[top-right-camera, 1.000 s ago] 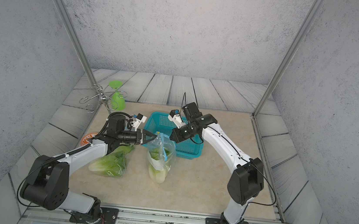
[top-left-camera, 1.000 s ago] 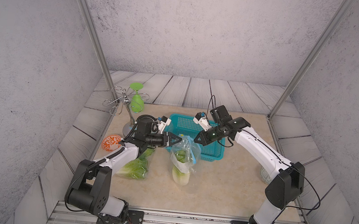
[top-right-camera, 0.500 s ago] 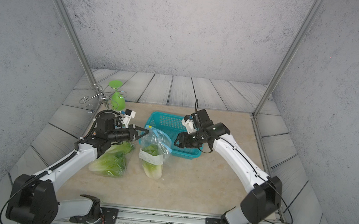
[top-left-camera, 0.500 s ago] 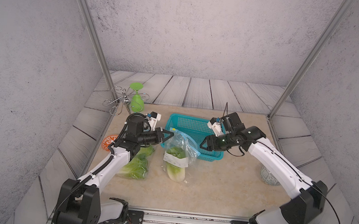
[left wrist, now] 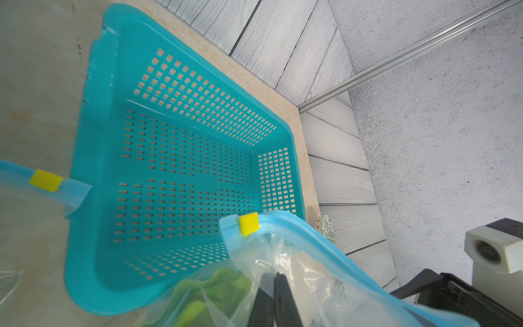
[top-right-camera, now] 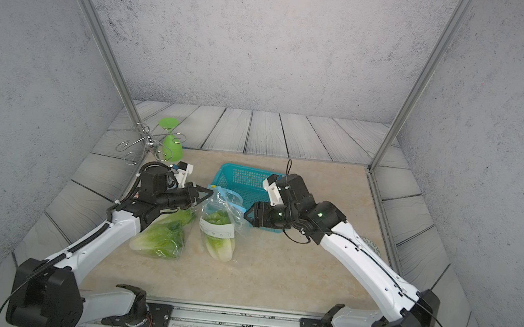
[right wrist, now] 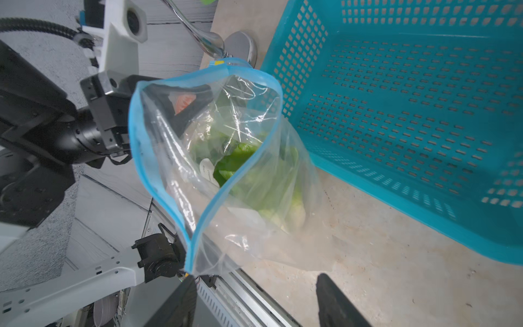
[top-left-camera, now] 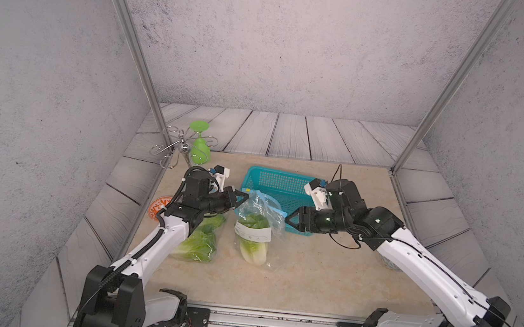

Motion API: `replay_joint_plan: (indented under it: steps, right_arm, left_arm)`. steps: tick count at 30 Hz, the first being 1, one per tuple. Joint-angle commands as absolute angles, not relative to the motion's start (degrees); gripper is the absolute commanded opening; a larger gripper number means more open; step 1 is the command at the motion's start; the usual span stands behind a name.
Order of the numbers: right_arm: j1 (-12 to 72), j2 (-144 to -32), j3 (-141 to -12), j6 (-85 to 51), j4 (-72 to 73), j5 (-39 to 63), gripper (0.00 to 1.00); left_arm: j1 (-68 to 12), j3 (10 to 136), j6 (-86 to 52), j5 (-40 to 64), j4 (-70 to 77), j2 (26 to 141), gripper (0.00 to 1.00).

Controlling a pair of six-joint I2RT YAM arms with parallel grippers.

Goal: Put the chinese cabbages into a zipper bag and zip it
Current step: Adjust the zipper food storage bag at the center of the board.

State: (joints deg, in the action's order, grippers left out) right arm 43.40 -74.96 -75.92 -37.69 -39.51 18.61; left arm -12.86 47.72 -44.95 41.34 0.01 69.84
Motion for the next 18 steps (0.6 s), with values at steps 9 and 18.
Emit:
replay_joint_plan:
  steps: [9, 18]
  right_arm:
    - [44.7, -79.4, -79.9, -39.0, -32.3, 18.1, 0.55]
    - [44.7, -73.9, -83.0, -35.1, -42.8, 16.9, 0.62]
  left_arm:
    - [-12.5, 46.9, -44.2, 39.5, -3.1, 65.9, 0.00]
    - [-12.4, 47.0, -44.6, 39.6, -1.6, 67.0, 0.00]
